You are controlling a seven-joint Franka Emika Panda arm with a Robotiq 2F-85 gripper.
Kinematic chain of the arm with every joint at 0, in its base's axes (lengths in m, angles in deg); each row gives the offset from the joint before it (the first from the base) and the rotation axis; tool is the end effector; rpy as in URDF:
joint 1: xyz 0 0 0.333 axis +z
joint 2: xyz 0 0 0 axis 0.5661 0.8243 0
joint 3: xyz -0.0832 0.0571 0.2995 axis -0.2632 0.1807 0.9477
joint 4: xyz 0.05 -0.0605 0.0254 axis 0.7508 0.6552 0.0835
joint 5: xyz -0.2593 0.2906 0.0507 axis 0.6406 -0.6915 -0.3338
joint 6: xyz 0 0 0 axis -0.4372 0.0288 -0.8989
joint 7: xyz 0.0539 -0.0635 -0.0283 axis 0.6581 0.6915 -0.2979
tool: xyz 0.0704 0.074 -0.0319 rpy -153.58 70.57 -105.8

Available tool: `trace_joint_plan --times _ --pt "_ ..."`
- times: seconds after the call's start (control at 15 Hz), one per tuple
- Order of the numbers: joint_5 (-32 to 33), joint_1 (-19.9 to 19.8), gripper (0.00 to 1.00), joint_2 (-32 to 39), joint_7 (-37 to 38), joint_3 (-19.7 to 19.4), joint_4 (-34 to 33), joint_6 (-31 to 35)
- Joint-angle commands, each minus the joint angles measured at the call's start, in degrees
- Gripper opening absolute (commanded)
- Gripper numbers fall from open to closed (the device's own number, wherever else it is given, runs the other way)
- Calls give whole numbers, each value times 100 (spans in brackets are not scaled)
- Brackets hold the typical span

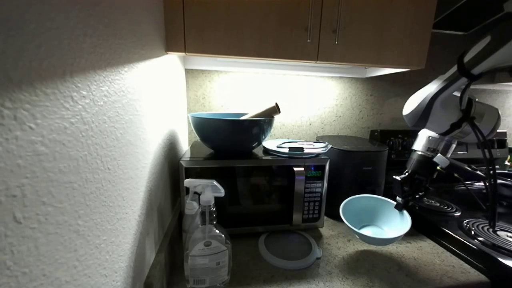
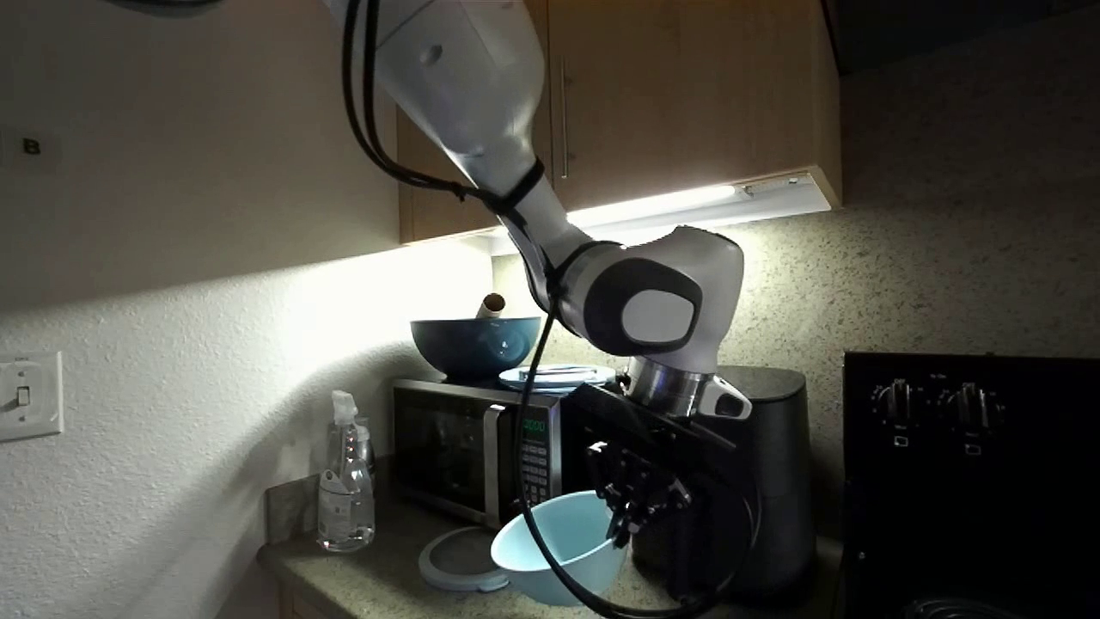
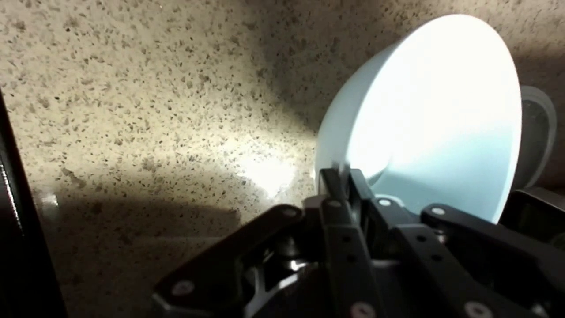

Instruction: Pick up the bowl and put it on top of the air fryer

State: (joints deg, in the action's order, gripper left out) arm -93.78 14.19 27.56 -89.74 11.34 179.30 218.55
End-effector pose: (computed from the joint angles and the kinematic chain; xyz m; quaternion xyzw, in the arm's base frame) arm 0.4950 -0.2104 0.3022 -0.9788 0.1208 -0.0351 0.1619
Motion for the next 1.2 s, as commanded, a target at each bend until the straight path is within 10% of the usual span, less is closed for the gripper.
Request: trace_joint_plan --times 0.0,0.6,1.13 --pt "-369 258 2 -1222 -173 -189 969 422" --pt "-687 1145 2 -3249 164 -918 2271 2246" --pt "-230 1301 2 -2758 310 -1168 1933 2142"
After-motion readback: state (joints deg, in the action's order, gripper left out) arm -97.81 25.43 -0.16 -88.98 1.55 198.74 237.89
